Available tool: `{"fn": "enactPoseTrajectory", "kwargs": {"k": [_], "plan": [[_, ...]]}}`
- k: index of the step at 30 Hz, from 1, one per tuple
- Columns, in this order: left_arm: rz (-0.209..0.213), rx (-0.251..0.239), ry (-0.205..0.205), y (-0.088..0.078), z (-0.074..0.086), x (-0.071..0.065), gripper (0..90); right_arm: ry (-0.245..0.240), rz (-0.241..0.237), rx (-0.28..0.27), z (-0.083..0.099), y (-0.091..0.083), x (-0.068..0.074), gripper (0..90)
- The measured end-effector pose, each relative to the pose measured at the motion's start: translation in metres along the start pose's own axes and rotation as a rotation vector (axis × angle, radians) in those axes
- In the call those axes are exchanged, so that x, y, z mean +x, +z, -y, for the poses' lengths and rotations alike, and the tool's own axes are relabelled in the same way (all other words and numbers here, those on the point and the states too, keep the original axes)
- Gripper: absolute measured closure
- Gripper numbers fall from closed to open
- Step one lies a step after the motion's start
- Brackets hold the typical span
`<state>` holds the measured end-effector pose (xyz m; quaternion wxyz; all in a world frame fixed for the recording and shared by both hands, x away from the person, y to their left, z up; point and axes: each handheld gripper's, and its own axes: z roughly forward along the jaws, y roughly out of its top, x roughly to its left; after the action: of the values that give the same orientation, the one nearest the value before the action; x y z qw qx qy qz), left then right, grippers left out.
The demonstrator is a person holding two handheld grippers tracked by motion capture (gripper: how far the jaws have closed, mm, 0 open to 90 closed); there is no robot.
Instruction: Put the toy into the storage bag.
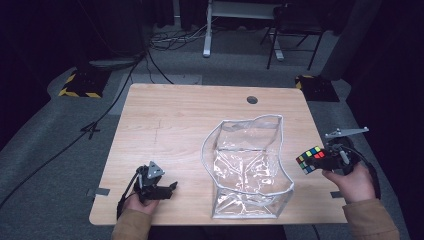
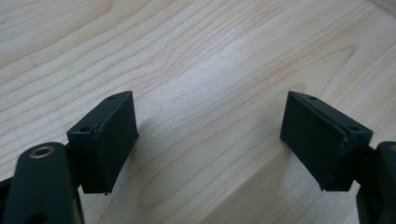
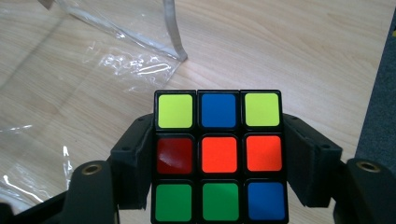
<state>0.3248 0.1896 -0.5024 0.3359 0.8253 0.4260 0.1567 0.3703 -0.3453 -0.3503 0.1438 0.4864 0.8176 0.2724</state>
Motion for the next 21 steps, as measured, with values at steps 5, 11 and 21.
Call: {"fn": "enactPoseTrajectory", "kwargs": {"k": [5, 11, 21], "plan": [[-0.01, -0.001, -0.001, 0.0, 0.0, 0.0, 19.1, -0.025, -0.01, -0.019, -0.012, -0.016, 0.002, 34.0], [-0.008, -0.004, -0.011, 0.0, 0.0, -0.001, 19.0, -0.038, -0.027, -0.035, -0.023, -0.032, 0.003, 34.0], [-0.003, 0.005, -0.005, 0.002, -0.002, 0.0, 17.0, -0.048, -0.054, -0.061, -0.035, -0.052, 0.009, 34.0]]}}
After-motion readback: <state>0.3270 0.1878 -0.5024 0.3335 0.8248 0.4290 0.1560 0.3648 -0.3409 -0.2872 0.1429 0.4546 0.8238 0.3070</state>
